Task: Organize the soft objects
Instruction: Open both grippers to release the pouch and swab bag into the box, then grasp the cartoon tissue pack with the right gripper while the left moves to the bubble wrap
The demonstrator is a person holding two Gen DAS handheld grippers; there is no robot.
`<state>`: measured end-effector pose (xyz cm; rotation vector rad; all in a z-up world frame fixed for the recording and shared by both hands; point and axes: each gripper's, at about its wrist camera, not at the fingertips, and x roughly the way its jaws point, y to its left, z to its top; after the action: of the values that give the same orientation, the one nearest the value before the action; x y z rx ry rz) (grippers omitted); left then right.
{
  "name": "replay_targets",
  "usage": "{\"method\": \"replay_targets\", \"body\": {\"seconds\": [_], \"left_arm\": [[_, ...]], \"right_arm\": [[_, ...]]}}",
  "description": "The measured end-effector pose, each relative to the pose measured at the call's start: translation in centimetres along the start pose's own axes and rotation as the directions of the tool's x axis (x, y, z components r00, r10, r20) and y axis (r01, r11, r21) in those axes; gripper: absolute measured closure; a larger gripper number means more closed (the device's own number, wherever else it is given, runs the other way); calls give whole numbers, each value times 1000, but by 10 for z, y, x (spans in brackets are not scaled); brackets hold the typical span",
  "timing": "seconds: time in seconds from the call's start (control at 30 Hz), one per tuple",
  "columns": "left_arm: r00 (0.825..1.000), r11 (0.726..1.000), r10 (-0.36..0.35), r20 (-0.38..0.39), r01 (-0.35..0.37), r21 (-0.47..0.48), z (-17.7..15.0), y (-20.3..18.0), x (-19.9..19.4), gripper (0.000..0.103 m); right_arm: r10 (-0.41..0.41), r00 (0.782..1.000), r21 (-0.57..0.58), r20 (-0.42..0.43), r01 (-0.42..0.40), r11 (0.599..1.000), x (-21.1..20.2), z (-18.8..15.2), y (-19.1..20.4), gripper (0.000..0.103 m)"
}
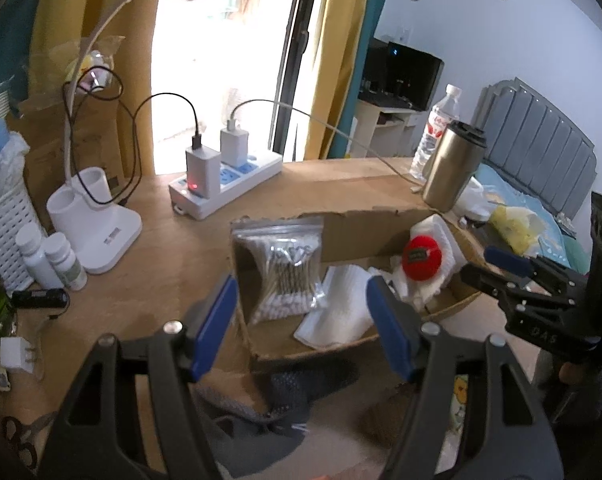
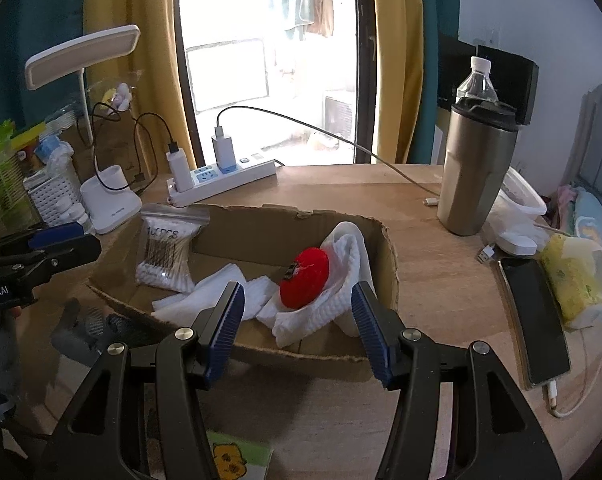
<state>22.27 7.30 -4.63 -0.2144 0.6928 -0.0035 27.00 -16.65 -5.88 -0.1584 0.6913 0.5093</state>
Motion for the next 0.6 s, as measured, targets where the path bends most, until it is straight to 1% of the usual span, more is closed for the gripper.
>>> {"method": "replay_targets", "body": {"seconds": [0.17,0.47,0.53,0.6], "left_arm": [[1000,1000,-7,14,7,-6,-7,1,-11,29],[999,1000,-31,25,31,-1,-21,-7,-27,27],[999,999,-39,25,39,-1,-25,-8,-30,21],[998,999,-50,25,50,-2,-29,-10,-33,20]], "right_arm": [[-2,1000,-7,11,2,1000,-13,-4,5,44],[-6,999,-18,34,7,1000,-34,-14,15,43],[-3,999,-23,36,4,1000,-39,-17,19,43],[-1,999,-30,38,2,1000,-43,-21,22,40]]}}
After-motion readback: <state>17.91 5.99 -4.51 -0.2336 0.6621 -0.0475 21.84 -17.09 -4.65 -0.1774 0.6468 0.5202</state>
